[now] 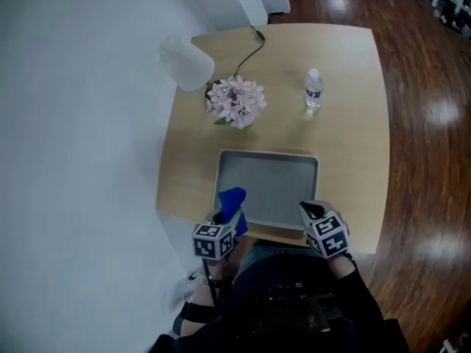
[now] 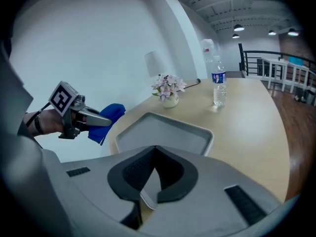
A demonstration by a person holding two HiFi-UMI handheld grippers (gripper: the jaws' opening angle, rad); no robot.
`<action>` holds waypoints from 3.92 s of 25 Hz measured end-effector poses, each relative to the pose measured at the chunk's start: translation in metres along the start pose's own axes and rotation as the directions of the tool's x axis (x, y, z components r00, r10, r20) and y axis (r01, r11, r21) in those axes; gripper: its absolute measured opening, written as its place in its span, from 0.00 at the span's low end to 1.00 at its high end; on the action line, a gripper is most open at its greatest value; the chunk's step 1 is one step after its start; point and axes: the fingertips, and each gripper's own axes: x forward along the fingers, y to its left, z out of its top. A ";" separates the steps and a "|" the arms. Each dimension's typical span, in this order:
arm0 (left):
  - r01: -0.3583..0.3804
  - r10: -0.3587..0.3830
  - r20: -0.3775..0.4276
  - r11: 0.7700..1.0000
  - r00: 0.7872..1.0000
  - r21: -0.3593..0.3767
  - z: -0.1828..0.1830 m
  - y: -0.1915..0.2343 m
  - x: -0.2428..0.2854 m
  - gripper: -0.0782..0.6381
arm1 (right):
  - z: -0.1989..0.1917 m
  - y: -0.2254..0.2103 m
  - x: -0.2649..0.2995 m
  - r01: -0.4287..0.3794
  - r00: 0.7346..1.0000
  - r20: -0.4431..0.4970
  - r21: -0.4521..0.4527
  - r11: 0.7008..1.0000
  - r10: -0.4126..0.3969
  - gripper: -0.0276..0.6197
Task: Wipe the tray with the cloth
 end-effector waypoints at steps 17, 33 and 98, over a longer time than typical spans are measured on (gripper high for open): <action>0.007 -0.002 -0.048 0.996 0.999 0.092 0.103 0.166 0.140 0.27 | 0.033 0.001 -0.006 0.248 0.967 0.040 0.113 0.962 -0.253 0.05; 0.068 -0.064 -0.078 0.997 0.995 0.041 0.091 0.178 0.184 0.29 | 0.044 0.020 -0.002 0.337 0.938 0.036 0.126 0.933 -0.344 0.05; 0.283 -0.247 -0.175 0.932 0.953 0.227 0.095 -0.192 0.259 0.29 | -0.028 -0.069 -0.073 0.338 0.930 0.040 0.290 0.895 -0.365 0.05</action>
